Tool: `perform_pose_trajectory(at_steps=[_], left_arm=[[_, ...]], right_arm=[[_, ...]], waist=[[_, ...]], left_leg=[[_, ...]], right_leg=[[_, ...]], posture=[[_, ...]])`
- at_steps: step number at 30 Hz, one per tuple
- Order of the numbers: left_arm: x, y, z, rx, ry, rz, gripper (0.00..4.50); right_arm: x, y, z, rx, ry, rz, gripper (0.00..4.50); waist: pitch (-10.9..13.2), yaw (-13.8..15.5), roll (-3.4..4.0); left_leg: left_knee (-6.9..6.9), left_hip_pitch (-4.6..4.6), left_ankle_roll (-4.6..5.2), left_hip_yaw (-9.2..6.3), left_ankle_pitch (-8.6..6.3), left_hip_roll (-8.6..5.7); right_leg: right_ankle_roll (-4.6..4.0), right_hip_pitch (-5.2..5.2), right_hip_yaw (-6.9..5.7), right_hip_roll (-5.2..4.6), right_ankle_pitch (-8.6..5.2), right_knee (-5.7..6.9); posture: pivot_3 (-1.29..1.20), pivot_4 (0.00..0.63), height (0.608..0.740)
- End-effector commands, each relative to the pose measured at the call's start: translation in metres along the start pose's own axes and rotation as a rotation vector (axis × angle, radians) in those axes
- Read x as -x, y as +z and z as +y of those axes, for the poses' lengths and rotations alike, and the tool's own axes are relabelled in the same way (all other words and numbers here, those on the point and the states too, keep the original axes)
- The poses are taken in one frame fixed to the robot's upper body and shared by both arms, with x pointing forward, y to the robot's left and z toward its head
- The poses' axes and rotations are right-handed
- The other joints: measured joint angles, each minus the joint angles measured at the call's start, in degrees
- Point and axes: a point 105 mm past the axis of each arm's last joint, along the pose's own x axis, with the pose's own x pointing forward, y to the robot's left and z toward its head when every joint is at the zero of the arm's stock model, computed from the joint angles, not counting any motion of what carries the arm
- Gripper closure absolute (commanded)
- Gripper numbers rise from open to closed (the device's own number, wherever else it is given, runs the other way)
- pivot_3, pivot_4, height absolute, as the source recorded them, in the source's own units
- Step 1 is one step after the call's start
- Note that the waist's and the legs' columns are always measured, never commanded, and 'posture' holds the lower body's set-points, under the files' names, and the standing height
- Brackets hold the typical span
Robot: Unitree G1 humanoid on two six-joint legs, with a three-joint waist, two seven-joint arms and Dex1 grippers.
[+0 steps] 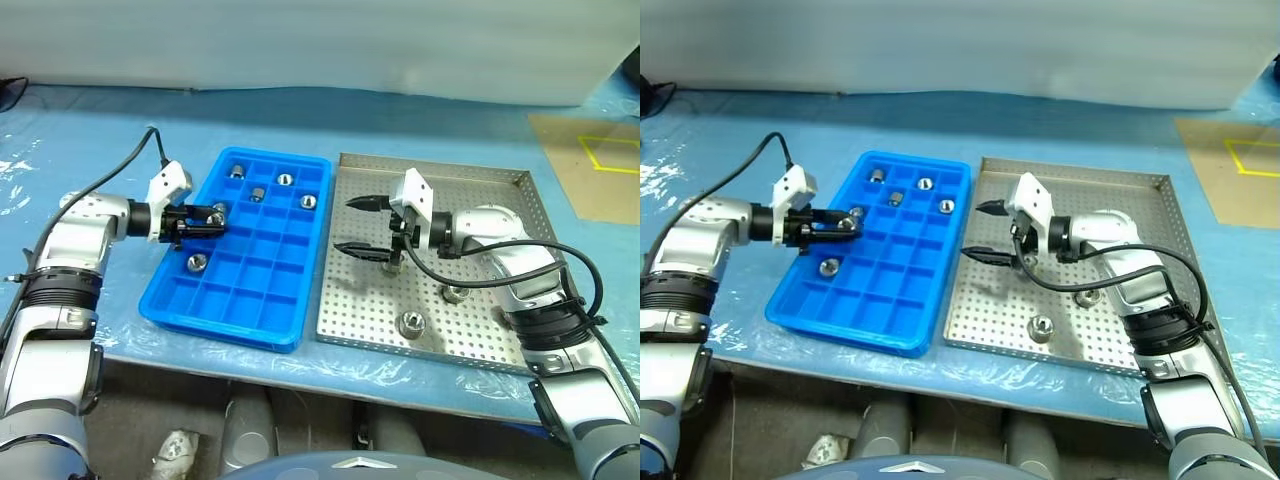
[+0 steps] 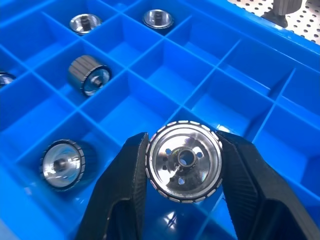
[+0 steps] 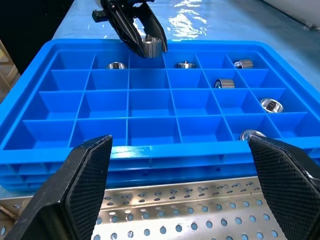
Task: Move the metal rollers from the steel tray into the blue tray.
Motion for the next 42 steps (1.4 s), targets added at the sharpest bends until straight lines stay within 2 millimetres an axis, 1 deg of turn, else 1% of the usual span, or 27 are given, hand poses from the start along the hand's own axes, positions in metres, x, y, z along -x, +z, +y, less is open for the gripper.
perform_pose_trajectory(at_steps=[1,5,9,14,15,16,17,18,21,24,26,28,30,31,33,35,39,42], left_arm=[[-0.004,-0.001,-0.002,-0.009,-0.017,0.006,2.78],[-0.011,-0.006,-0.003,-0.009,-0.028,0.014,2.78],[-0.015,-0.01,-0.003,-0.012,-0.033,0.026,2.78],[-0.016,-0.017,-0.001,0.0,-0.035,0.048,2.78],[-0.016,-0.016,0.003,-0.017,-0.007,0.045,2.03],[-0.017,-0.013,0.008,-0.037,0.036,0.035,1.81],[-0.018,-0.01,0.014,-0.034,0.072,0.027,1.46],[-0.019,-0.008,0.014,-0.033,0.064,0.02,1.17],[-0.017,-0.002,0.011,-0.04,0.018,0.007,1.17],[-0.016,0.009,0.018,-0.085,0.051,-0.004,1.17],[-0.016,0.024,0.025,-0.118,0.074,-0.037,1.17],[-0.021,0.048,0.028,-0.148,0.076,-0.091,1.17],[-0.029,0.066,0.027,-0.193,0.057,-0.126,1.17],[-0.037,0.077,0.024,-0.21,0.03,-0.147,1.17],[-0.056,0.095,0.011,-0.245,-0.056,-0.182,1.17],[-0.077,0.109,-0.005,-0.279,-0.152,-0.203,1.17],[-0.109,0.122,-0.029,-0.326,-0.277,-0.206,1.17],[-0.136,0.122,-0.046,-0.366,-0.332,-0.175,1.17]], right_arm=[[0.007,0.01,-0.001,0.042,-0.02,-0.021,0.0],[0.01,0.014,0.002,0.041,-0.021,-0.04,0.0],[0.011,0.014,0.003,0.041,-0.028,-0.037,0.0],[0.013,0.013,0.003,0.041,-0.039,-0.027,0.0],[0.014,0.013,0.003,0.041,-0.042,-0.026,0.0],[0.014,0.013,0.003,0.041,-0.043,-0.026,0.0],[0.014,0.013,0.003,0.041,-0.044,-0.027,0.0],[0.014,0.014,0.003,0.041,-0.044,-0.029,0.0],[0.014,0.014,0.003,0.041,-0.044,-0.03,0.0],[0.014,0.015,0.003,0.045,-0.048,-0.033,0.0],[0.015,0.016,0.003,0.047,-0.055,-0.032,0.0],[0.017,0.015,0.002,0.048,-0.067,-0.028,0.0],[0.02,0.015,0.002,0.047,-0.079,-0.024,0.0],[0.022,0.015,0.002,0.047,-0.088,-0.021,0.0],[0.025,0.014,0.002,0.043,-0.108,-0.016,0.0],[0.03,0.013,0.003,0.039,-0.131,-0.009,0.0],[0.04,0.012,0.005,0.031,-0.181,0.001,0.0],[0.053,0.011,0.007,0.019,-0.236,0.014,0.0]], waist=[[0.0,-0.1,0.0],[0.0,-0.2,0.0],[0.0,-0.7,0.0],[0.0,-1.2,0.0],[0.0,-1.3,0.0],[0.0,-1.3,0.01],[-0.1,-1.2,0.09],[-0.1,-1.0,0.15],[-0.1,-0.8,0.14],[-0.1,-1.0,0.13],[-0.1,-1.2,0.13],[-0.1,-1.2,0.12],[-0.1,-1.1,0.12],[-0.1,-1.1,0.12],[-0.1,-1.1,0.11],[-0.1,-1.3,0.11],[-0.1,-2.2,0.1],[-0.1,-3.0,0.09]], left_leg=[[0.0,0.0,0.0,-0.01,0.0,0.0],[0.0,-0.03,0.01,-0.03,0.0,0.0],[-0.01,-0.04,0.04,-0.03,-0.02,0.0],[0.02,-0.03,0.03,-0.05,-0.01,-0.02],[0.03,-0.01,0.03,-0.05,-0.01,-0.02],[0.03,-0.01,0.01,-0.05,0.0,-0.02],[0.03,0.02,0.0,-0.05,0.0,-0.03],[0.02,0.08,-0.02,-0.05,0.02,-0.06],[-0.04,0.18,-0.08,-0.06,0.05,0.05],[-0.06,0.2,-0.3,-0.09,0.18,0.07],[-0.05,0.19,-0.34,-0.1,0.21,0.07],[-0.05,0.16,-0.37,-0.11,0.23,0.06],[-0.04,0.06,-0.39,-0.17,0.25,0.07],[-0.03,-0.03,-0.5,-0.2,0.33,0.07],[0.03,-0.13,-0.5,-0.21,0.37,0.04],[0.04,-0.18,-0.21,-0.2,0.21,-0.05],[0.04,-0.2,0.15,-0.17,0.01,-0.03],[0.0,-0.22,0.21,-0.17,-0.02,-0.01]], right_leg=[[0.0,0.0,0.0,0.0,0.0,0.01],[0.0,-0.02,-0.01,0.08,0.0,-0.02],[-0.01,-0.02,-0.01,0.09,0.0,-0.04],[-0.01,0.01,-0.02,0.08,0.0,-0.01],[-0.01,0.01,-0.02,0.08,0.0,0.0],[-0.01,0.01,-0.01,0.08,0.0,0.01],[-0.01,0.05,-0.01,0.07,0.0,0.01],[-0.01,0.1,-0.03,0.02,0.0,0.03],[-0.19,0.3,-0.03,-0.03,0.11,0.11],[-0.25,0.3,-0.03,-0.03,0.21,0.11],[-0.22,0.29,-0.04,-0.02,0.23,0.1],[-0.24,0.29,-0.04,-0.02,0.28,0.1],[-0.33,0.29,-0.04,-0.02,0.33,0.08],[-0.32,0.25,-0.04,-0.01,0.33,0.02],[-0.28,0.23,-0.06,-0.01,0.3,-0.09],[-0.28,0.23,-0.06,-0.01,0.31,-0.21],[-0.19,0.19,-0.04,0.07,0.27,-0.32],[-0.14,0.2,-0.02,0.08,0.25,-0.42]], posture=[[-0.03,0.15,0.74],[-0.04,0.15,0.74],[-0.05,0.15,0.74],[-0.06,0.15,0.74],[-0.06,0.15,0.74],[-0.06,0.15,0.74],[-0.06,0.15,0.74],[-0.06,0.15,0.74],[-0.07,0.15,0.74],[-0.08,0.15,0.74],[-0.1,0.15,0.74],[-0.11,0.15,0.74],[-0.13,0.15,0.74],[-0.15,0.15,0.74],[-0.17,0.15,0.74],[-0.2,0.15,0.74],[-0.28,0.15,0.74],[-0.34,0.15,0.74]])
